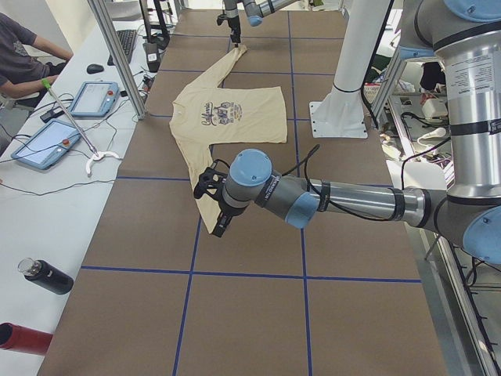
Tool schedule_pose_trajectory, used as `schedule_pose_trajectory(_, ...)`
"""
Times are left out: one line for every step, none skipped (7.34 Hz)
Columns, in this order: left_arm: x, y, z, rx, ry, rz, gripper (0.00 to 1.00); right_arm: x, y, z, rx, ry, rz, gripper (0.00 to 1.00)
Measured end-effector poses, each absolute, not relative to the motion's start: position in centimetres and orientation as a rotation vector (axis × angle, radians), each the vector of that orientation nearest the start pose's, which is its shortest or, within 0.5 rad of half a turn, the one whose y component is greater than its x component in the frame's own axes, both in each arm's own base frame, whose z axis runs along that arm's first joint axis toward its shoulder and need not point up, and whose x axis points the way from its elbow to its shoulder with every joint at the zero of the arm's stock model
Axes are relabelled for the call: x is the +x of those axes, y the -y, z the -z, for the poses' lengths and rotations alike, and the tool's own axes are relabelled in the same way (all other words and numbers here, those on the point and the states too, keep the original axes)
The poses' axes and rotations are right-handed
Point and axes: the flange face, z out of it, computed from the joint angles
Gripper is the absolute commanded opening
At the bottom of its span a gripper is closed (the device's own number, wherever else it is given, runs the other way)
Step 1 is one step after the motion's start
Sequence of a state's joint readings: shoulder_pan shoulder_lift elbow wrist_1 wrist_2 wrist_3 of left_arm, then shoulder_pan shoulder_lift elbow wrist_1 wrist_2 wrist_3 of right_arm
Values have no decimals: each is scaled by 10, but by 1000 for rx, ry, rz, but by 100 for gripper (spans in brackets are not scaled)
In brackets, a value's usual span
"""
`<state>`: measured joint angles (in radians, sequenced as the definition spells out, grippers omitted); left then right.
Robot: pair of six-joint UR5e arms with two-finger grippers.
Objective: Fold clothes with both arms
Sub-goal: 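Move the right gripper down to the sleeve cuff nearest it and grasp, then carry the grasped sleeve with the right gripper across the shirt body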
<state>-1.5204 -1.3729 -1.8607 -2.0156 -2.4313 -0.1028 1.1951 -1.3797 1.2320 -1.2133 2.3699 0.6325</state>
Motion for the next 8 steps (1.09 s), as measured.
schedule_pose_trajectory(-36,428,-547,438,-874,-183,99,-157,563,-684,-213,794,-161,0)
schedule_pose_trajectory(-36,429,-547,439,-874,-184,99,-157,563,-682,-211,796,-160,0)
schedule_pose_trajectory(-36,429,-547,440,-874,-184,99,-158,564,-675,-200,803,-154,0)
schedule_pose_trajectory(-36,429,-546,441,-874,-185,99,-159,568,-657,-173,819,-143,0)
schedule_pose_trajectory(-36,429,-545,442,-874,-185,99,-160,571,-629,-140,841,-143,0)
schedule_pose_trajectory(-36,429,-544,445,-875,-187,99,-165,574,-589,-111,871,-174,0)
schedule_pose_trajectory(-36,429,-543,448,-875,-188,100,-183,579,-534,-94,911,-230,0)
schedule_pose_trajectory(-36,429,-543,449,-875,-189,99,-210,590,-474,-89,951,-296,0)
